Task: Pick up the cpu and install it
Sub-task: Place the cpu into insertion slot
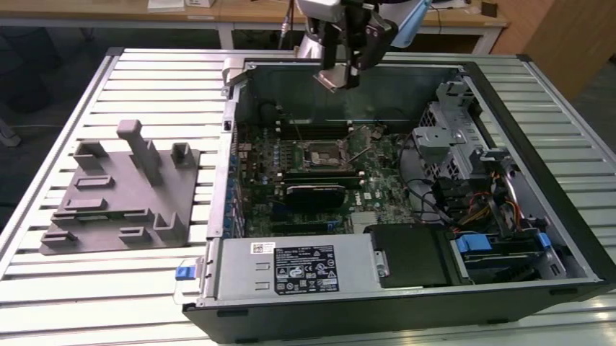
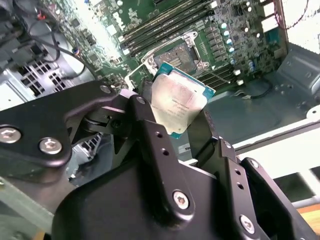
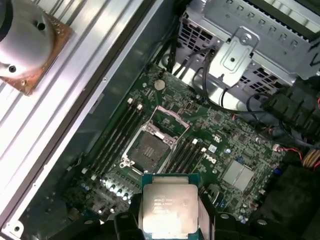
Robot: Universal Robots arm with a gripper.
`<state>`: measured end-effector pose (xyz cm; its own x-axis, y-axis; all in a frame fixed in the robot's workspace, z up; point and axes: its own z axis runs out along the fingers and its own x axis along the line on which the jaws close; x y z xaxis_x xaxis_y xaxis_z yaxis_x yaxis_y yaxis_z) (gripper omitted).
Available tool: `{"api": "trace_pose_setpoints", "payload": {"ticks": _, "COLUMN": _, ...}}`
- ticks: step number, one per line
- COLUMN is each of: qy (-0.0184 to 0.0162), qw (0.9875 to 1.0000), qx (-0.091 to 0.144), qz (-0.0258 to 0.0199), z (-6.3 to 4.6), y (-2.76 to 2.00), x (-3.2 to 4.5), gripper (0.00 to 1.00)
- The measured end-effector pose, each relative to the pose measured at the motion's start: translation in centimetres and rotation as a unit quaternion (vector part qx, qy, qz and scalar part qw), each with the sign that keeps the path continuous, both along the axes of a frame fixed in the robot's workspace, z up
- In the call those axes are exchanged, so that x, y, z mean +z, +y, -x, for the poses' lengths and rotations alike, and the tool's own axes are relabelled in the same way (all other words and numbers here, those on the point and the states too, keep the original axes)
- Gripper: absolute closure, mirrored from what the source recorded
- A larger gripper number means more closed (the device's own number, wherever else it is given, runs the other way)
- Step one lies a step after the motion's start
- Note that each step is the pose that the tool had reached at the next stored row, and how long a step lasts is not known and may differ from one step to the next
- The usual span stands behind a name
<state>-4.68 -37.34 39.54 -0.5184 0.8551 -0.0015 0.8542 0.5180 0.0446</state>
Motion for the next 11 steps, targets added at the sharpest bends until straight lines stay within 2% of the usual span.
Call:
{"api": "trace_pose_setpoints", "payload": {"ticks": 4, "qy": -0.0001, "qw": 0.9996, "qx": -0.029, "qz": 0.0003, "z": 0.00, "y": 0.05, "x": -0.03, "gripper": 0.47}}
{"api": "trace_pose_setpoints", "payload": {"ticks": 7, "qy": -0.0006, "qw": 0.9991, "qx": -0.042, "qz": 0.0006, "z": 0.00, "y": 0.11, "x": -0.06, "gripper": 0.47}}
{"api": "trace_pose_setpoints", "payload": {"ticks": 11, "qy": -0.0008, "qw": 0.9977, "qx": -0.068, "qz": 0.0006, "z": 0.00, "y": 0.15, "x": -0.11, "gripper": 0.47}}
